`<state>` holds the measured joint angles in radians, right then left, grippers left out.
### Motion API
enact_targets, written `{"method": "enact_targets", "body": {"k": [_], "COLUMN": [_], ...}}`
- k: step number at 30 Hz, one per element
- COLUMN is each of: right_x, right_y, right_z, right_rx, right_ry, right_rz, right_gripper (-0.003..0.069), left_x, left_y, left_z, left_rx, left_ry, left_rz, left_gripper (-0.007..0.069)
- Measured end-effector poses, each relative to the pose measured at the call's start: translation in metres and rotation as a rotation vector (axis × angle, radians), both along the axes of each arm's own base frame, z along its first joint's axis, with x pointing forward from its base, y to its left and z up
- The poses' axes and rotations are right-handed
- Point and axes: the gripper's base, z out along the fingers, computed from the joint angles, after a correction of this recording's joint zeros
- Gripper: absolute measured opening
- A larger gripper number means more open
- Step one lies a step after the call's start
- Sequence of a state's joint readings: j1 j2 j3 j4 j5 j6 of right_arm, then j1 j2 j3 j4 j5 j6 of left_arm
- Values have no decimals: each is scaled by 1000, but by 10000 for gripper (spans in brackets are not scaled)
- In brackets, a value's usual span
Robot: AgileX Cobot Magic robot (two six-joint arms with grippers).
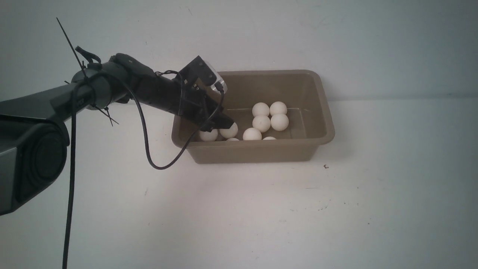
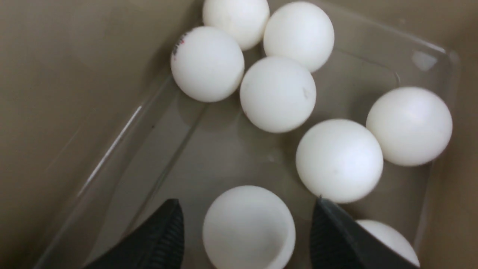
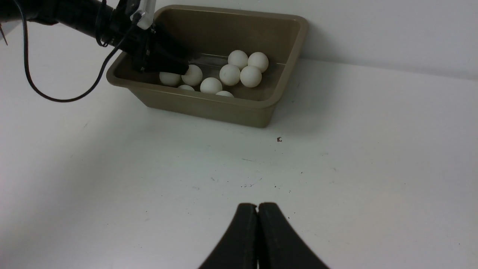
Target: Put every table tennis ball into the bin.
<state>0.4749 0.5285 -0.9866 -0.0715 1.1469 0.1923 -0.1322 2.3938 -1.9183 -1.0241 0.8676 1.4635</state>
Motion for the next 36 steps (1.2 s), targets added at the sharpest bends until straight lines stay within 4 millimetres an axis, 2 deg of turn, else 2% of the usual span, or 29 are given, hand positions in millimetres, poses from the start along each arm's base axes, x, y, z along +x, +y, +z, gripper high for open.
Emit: {"method": "enact_targets", "body": {"k": [4, 8, 9, 12, 14, 15, 18, 19, 23, 26, 29, 35, 36], "right_x": [0, 1, 2, 3, 3, 4, 4, 5, 5, 5, 5, 6, 6], "right_y": [0, 0, -1, -1, -2, -3, -5, -5, -6, -6, -6, -5, -5], "right_z": [0, 2, 3, 4, 5, 5, 5, 5, 5, 5, 5, 3, 3], "right_rx": [-1, -9, -18, -33, -40, -50, -71, -83, -106, -133, -147, -158, -159], "right_ry": [-2, -33, -47, -69, -75, -81, -91, -96, -105, -115, -120, -121, -121], "right_rz": [1, -1, 0, -1, -4, -11, -21, -21, -16, -6, 1, 7, 7], "right_gripper": [-17, -17, -17, -17, -17, -17, -17, -17, -17, -17, -17, -17, -17], "left_x": [-2, -14, -24, -56, -66, -85, -113, -125, -141, -159, -186, -241, -243], "left_y": [0, 3, 6, 15, 18, 24, 37, 44, 57, 75, 90, 109, 109], "left_z": [37, 109, 143, 212, 227, 252, 276, 281, 276, 257, 240, 200, 195], "left_rx": [-34, -65, -78, -81, -78, -65, -21, 11, 66, 91, 99, 51, 48], "left_ry": [-16, -146, -207, -331, -355, -374, -347, -319, -257, -180, -154, -170, -161], "left_rz": [34, 44, 44, 23, 16, 3, -7, -4, 8, 65, 128, 285, 293], "left_gripper": [386, 263, 209, 67, 41, 12, -4, -4, -4, -4, -4, -4, -4]}}
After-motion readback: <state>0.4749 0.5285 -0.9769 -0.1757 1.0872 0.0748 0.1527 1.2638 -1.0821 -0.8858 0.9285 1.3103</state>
